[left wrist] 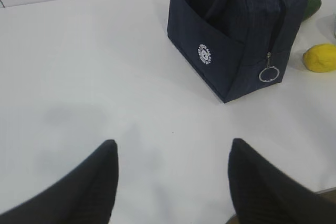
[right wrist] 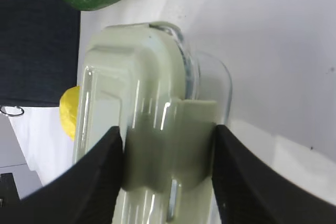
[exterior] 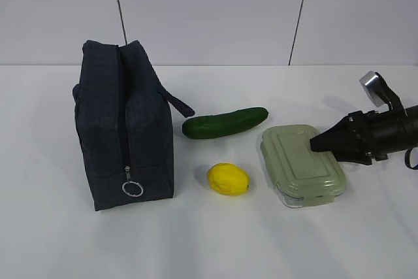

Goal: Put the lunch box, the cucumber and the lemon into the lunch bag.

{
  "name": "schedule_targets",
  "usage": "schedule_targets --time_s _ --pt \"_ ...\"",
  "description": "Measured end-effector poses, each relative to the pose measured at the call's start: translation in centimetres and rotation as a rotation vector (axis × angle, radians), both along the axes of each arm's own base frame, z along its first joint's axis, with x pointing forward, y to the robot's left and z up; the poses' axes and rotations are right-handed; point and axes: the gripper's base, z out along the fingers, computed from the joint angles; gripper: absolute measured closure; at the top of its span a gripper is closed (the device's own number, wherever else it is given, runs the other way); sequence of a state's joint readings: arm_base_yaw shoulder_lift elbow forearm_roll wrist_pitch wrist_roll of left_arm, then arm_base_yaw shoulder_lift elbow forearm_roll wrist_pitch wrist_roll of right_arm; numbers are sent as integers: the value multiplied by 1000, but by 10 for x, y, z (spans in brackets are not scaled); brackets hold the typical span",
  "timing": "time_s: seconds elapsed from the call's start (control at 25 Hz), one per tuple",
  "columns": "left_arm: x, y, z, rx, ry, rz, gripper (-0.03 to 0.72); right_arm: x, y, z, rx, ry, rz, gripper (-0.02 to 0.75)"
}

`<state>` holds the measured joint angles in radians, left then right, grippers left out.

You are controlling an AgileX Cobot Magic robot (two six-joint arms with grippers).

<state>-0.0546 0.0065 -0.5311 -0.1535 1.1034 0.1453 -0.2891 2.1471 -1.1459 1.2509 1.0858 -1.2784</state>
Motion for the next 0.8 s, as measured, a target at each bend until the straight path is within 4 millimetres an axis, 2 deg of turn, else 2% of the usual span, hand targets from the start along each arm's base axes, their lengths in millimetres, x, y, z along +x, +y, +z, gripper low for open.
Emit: schedule_targets --time_s 0.28,0.48,0.8 --pt "0 0 0 0 0 0 223 0 1 2 19 -4 13 337" --pt "0 0 0 0 0 0 223 10 -2 11 10 -34 9 337" --pt "0 0 0 0 0 0 223 22 -6 23 34 25 -53 338"
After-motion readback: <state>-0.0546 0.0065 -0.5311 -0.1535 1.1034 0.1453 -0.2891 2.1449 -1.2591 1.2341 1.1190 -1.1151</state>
